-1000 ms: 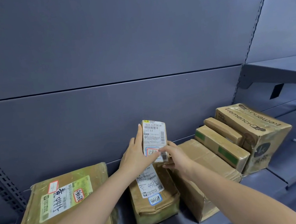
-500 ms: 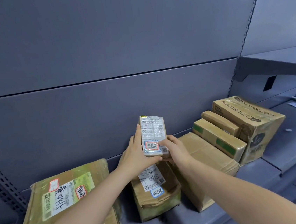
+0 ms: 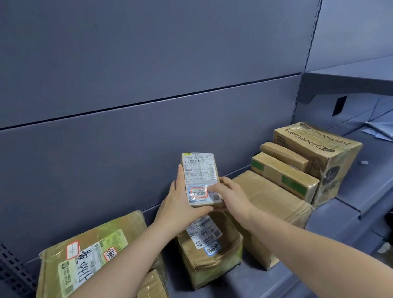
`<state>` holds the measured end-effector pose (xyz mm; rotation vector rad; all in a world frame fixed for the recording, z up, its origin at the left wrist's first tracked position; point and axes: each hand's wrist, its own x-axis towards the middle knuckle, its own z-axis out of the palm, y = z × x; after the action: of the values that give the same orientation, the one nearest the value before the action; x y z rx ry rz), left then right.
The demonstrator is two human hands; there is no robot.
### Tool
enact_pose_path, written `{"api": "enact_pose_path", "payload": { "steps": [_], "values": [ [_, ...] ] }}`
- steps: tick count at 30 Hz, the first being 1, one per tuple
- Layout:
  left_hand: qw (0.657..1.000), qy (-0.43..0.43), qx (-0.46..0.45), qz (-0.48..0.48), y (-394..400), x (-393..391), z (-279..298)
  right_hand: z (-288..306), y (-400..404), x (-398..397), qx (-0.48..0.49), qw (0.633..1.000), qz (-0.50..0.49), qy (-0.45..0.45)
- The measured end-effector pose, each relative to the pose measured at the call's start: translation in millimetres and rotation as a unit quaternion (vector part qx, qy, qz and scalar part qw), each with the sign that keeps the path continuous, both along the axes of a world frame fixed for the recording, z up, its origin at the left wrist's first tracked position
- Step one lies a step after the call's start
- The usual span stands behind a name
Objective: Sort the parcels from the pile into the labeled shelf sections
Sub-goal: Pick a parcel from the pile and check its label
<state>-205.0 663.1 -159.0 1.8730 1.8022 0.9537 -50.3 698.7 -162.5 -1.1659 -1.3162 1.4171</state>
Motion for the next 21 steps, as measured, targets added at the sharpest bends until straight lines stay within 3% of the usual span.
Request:
{"api": "enact_pose_path", "payload": {
  "steps": [9, 21],
  "values": [
    [1.000, -0.017, -0.020, 0.002, -12, -3, 0, 2, -12, -1, 0.015, 1.000, 0.017, -0.004],
    [0.996, -0.017, -0.022, 0.079, -56, 7, 7, 2, -30, 0, 0.028, 0.996, 0.078, -0.010]
  ]
}}
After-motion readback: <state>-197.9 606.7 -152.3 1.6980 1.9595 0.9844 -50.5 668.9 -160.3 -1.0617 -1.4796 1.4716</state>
